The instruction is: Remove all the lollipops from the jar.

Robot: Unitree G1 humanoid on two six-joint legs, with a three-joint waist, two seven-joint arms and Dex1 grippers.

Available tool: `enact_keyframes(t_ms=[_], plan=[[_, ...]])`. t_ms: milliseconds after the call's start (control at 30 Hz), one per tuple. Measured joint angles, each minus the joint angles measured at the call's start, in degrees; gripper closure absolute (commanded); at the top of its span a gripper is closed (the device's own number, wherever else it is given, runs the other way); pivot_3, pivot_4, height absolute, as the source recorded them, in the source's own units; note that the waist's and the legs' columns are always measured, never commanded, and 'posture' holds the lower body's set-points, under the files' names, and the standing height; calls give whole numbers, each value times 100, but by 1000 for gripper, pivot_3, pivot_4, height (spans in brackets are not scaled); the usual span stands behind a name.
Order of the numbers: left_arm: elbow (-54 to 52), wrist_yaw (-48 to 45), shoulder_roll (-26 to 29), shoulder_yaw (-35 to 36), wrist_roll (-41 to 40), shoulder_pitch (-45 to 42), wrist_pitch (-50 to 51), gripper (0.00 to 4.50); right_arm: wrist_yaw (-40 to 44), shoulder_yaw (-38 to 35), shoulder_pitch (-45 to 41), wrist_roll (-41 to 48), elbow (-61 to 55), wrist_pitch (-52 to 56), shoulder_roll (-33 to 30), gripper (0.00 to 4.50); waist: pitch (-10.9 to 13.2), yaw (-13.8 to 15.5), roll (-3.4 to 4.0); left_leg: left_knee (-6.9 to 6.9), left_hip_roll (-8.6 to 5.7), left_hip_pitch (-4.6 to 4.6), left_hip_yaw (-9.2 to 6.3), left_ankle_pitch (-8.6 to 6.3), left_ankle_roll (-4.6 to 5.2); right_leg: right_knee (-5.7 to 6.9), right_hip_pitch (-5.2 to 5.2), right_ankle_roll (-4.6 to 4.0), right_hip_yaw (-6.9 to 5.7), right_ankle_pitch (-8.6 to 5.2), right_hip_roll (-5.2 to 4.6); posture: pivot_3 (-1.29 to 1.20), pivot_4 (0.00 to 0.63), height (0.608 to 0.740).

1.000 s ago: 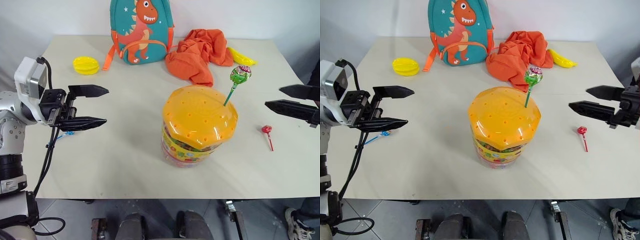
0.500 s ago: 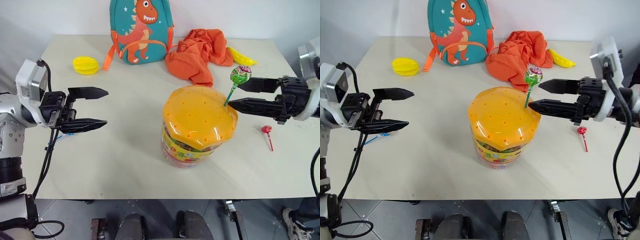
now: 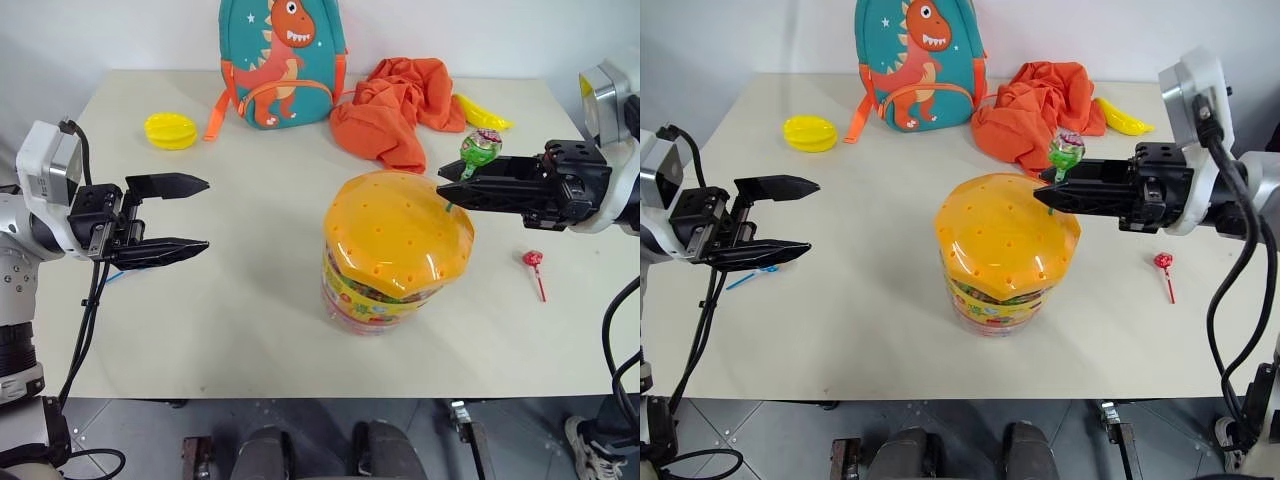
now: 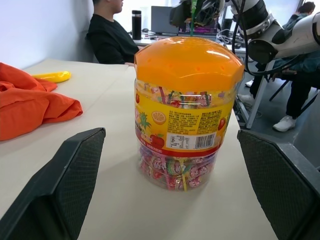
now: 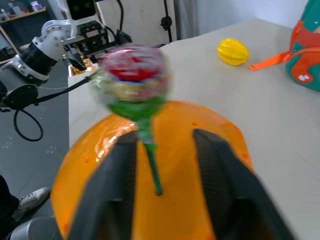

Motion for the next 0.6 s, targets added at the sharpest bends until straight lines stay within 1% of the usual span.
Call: enact_keyframes(t_ms=[33,67,100,267,367,467,533,600], plan=[[1,-1,0,-3,0,-8,-1,0,-22,0,-11,28,-13,3,-2,4103,0,1,0,0,0,0,0,0,0,0,0,0,0,0,0,0,150,740],[2,-3,0,-6,0,-15,-3,0,-37,0,-29,59,-20,9,-3,4343,0,1,0,0,0,0,0,0,0,0,0,0,0,0,0,0,150,740],[3,-9,-2,-18,0,-28,-8,0,-77,0,-69,98,-22,15,-8,4473,0,2,0,0,0,0,0,0,0,0,0,0,0,0,0,0,150,740],[30,-46,-12,-83,0,-51,-12,0,-315,-46,-442,188,60,10,-86,4473,0,-3,0,0,0,0,0,0,0,0,-1,0,0,0,0,0,150,740],[108,-74,-15,-124,0,-61,-27,0,-495,-210,-763,134,437,-68,-180,4473,0,6,0,-1,0,0,1,0,-1,0,-1,0,-1,0,0,0,150,740],[167,-89,-15,-124,1,-61,-62,0,-588,-253,-840,-291,937,-314,-399,4473,0,11,0,-1,0,0,4,-2,0,-1,0,0,0,0,-1,0,150,740],[175,-114,-15,-124,1,-61,-69,0,-600,-167,-803,-775,1383,-546,-608,4473,0,8,0,-3,0,0,8,-2,0,-2,-1,0,1,0,0,0,150,740],[174,-128,-15,-124,1,-59,-75,0,-633,95,-732,-1370,1852,-848,-824,4473,0,-4,0,-3,1,0,12,-2,0,-2,-2,0,2,0,0,0,150,740]])
